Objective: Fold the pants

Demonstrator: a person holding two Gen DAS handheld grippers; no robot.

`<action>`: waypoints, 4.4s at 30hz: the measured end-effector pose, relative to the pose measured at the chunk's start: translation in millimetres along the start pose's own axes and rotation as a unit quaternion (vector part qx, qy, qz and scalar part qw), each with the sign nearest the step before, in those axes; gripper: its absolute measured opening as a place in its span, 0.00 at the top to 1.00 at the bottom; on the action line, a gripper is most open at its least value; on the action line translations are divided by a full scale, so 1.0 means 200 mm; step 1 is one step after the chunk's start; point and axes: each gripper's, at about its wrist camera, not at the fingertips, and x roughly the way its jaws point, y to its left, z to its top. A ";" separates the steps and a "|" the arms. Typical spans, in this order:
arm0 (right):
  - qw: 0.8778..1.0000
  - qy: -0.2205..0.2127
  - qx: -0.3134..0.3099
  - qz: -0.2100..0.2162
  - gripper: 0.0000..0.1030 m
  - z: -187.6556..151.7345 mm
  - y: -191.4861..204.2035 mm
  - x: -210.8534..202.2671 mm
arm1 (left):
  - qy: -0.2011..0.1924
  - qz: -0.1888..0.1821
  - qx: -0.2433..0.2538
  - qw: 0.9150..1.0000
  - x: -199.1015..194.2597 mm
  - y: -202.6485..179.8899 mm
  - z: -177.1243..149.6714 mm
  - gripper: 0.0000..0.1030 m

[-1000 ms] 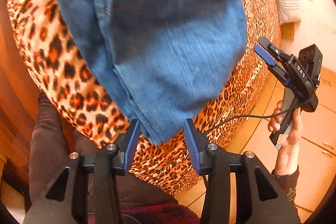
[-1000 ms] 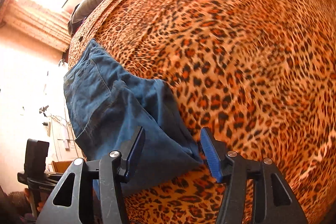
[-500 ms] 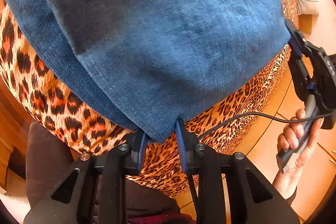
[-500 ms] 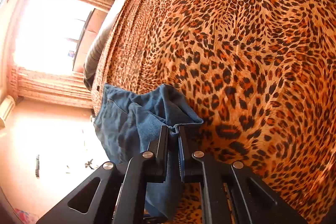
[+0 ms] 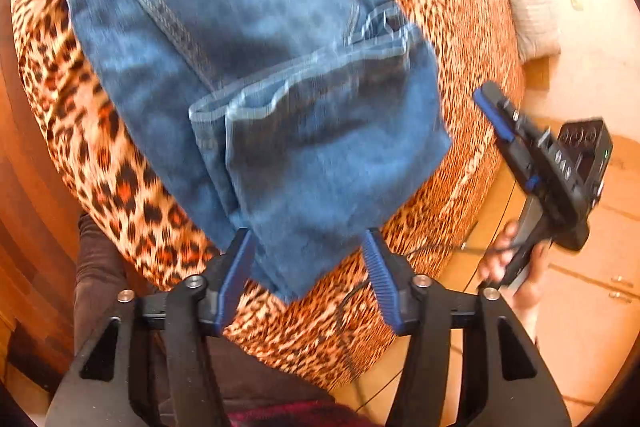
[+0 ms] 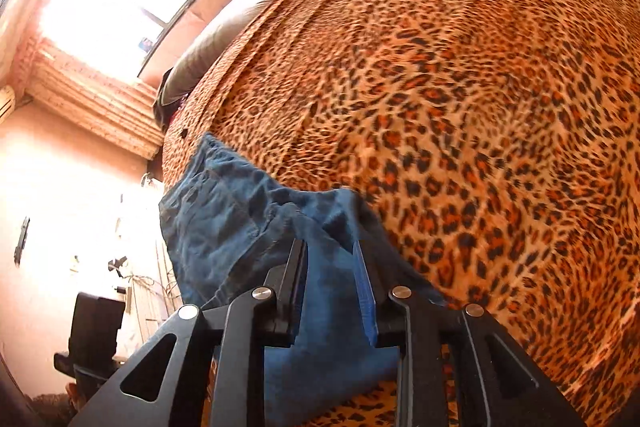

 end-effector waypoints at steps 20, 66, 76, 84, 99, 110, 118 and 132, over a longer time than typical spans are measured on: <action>0.997 0.051 -0.019 -0.061 0.52 0.17 0.22 0.37 | -0.105 -0.048 -0.094 0.989 -0.43 0.62 0.20 0.41; 0.965 0.139 -0.220 0.016 0.84 0.67 1.16 1.09 | -0.157 -0.151 -0.079 0.973 -0.66 0.69 0.72 0.85; 0.984 0.017 -0.137 0.108 0.84 0.48 0.86 0.35 | -0.151 -0.078 0.137 0.976 -0.72 0.04 0.37 0.85; 0.997 -0.015 -0.035 0.072 0.84 0.06 0.32 0.05 | -0.006 -0.050 0.207 0.977 -0.21 -0.19 0.10 0.84; 0.986 -0.033 0.165 -0.021 0.65 -0.55 -0.38 -0.24 | 0.095 0.058 0.261 0.959 -0.03 -0.09 -0.22 0.48; 0.980 -0.015 0.189 0.056 0.91 -0.43 -0.17 0.06 | 0.062 0.085 0.141 0.984 0.18 -0.09 0.01 0.44; 0.990 0.026 0.136 -0.041 0.77 -0.55 -0.17 0.07 | 0.091 0.022 0.085 0.992 0.08 0.15 -0.10 0.44; 0.999 0.028 0.002 -0.015 0.45 0.08 0.25 0.32 | 0.021 -0.009 -0.013 1.000 0.00 0.25 0.13 0.34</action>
